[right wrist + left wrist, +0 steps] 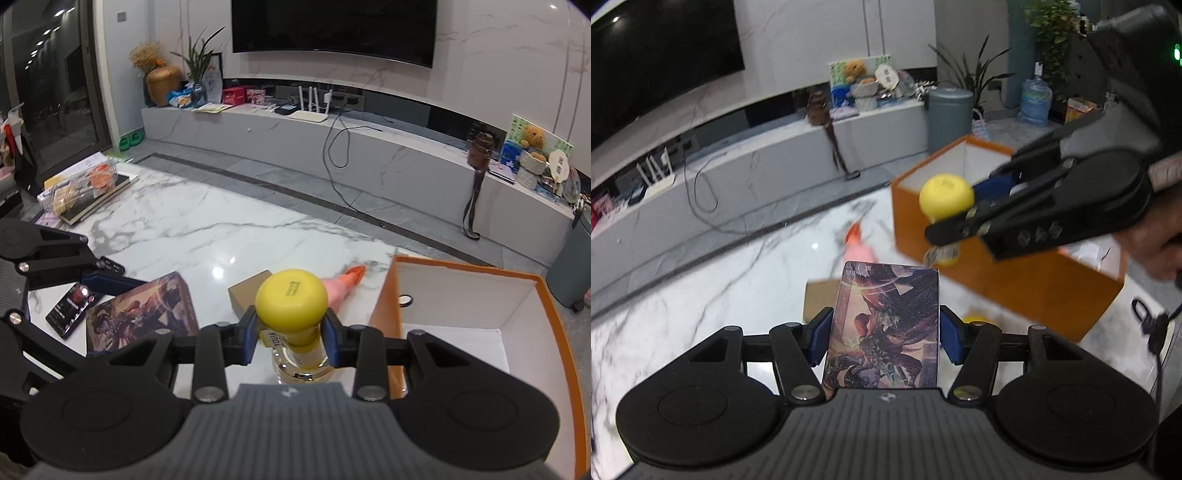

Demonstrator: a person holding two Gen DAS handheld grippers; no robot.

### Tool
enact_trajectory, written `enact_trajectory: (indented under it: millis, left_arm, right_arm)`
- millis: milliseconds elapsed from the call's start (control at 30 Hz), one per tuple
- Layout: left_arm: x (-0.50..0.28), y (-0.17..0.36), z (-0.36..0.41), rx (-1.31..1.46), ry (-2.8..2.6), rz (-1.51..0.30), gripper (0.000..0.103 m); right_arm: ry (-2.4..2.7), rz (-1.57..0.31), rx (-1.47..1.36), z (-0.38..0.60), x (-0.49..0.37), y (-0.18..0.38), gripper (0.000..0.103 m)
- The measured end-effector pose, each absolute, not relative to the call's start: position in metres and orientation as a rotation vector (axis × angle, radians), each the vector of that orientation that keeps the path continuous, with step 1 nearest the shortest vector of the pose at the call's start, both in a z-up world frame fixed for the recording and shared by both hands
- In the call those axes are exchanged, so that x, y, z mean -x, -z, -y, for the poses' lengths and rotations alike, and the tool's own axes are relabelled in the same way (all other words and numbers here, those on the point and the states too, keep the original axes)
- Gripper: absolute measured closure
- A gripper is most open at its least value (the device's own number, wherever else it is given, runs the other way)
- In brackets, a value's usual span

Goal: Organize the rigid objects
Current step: 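Lift the card box and yellow bottle and carry both over the orange box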

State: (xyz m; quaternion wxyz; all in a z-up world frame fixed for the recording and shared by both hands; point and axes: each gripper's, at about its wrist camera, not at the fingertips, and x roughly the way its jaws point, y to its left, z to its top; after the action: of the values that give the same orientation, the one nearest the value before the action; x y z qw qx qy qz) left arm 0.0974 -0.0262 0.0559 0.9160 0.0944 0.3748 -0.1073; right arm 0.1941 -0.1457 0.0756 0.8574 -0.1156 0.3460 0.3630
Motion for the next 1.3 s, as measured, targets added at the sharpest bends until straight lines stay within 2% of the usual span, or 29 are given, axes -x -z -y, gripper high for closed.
enact_trajectory:
  millis: [367,1300]
  left_arm:
    - [-0.128,-0.076,0.072,-0.247,0.275,-0.721,0.035]
    - [-0.202,-0.06,0.151,-0.272,0.388,-0.739,0.036]
  right_arm:
    - [-0.679,-0.724,0.151,0.187,-0.207,-0.088,0.068]
    - [-0.367,-0.833,-0.115,0.306,-0.259,-0.057,0.068]
